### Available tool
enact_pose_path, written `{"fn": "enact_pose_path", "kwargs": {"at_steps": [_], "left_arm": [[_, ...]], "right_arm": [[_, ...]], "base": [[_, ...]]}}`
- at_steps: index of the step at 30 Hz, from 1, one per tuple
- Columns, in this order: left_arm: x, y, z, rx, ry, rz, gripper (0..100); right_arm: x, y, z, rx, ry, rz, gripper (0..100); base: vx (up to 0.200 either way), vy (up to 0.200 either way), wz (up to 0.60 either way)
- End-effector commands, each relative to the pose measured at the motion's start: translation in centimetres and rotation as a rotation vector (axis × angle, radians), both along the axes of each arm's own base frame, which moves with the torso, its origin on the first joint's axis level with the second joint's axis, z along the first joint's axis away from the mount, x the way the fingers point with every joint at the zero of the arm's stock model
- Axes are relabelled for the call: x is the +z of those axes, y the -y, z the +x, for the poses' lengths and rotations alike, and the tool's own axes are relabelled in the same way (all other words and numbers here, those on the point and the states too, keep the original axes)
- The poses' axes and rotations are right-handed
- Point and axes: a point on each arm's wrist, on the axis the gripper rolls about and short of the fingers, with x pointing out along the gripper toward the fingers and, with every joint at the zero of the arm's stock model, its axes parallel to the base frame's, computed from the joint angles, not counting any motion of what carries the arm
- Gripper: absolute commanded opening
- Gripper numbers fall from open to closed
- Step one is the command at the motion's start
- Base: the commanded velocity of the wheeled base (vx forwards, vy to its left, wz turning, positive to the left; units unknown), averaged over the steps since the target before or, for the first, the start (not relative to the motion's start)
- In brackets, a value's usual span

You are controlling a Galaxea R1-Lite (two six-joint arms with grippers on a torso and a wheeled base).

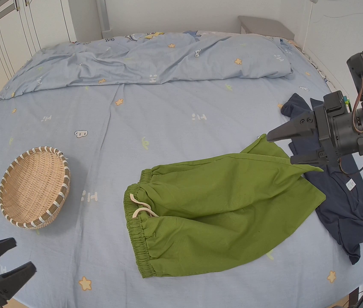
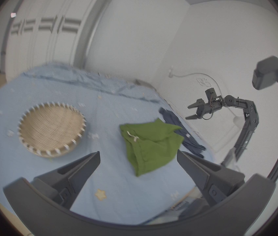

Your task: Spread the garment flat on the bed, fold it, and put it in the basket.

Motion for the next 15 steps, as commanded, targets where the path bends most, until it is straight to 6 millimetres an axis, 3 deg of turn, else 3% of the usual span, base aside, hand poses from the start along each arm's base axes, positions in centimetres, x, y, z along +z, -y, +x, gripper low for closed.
{"fn": "enact_pose_path", "kwargs": {"at_steps": [1,9,15], "left_arm": [[-5.2,2.9,9.2,-0.384,-0.654,-0.128,100],[-12.0,5.4,13.0,-0.535,-0.716,0.008,100],[-15.1,6.1,14.5,-0.56,-0.784,0.037,100]], "right_arm": [[-3.2,2.2,-2.3,-0.046,0.172,-0.022,100],[-4.9,2.5,-1.7,-0.135,0.184,-0.008,100],[-5.0,2.8,-1.7,-0.151,0.177,-0.019,100]], "base": [[0.0,0.0,0.0],[0.0,0.0,0.0],[0.0,0.0,0.0]]}}
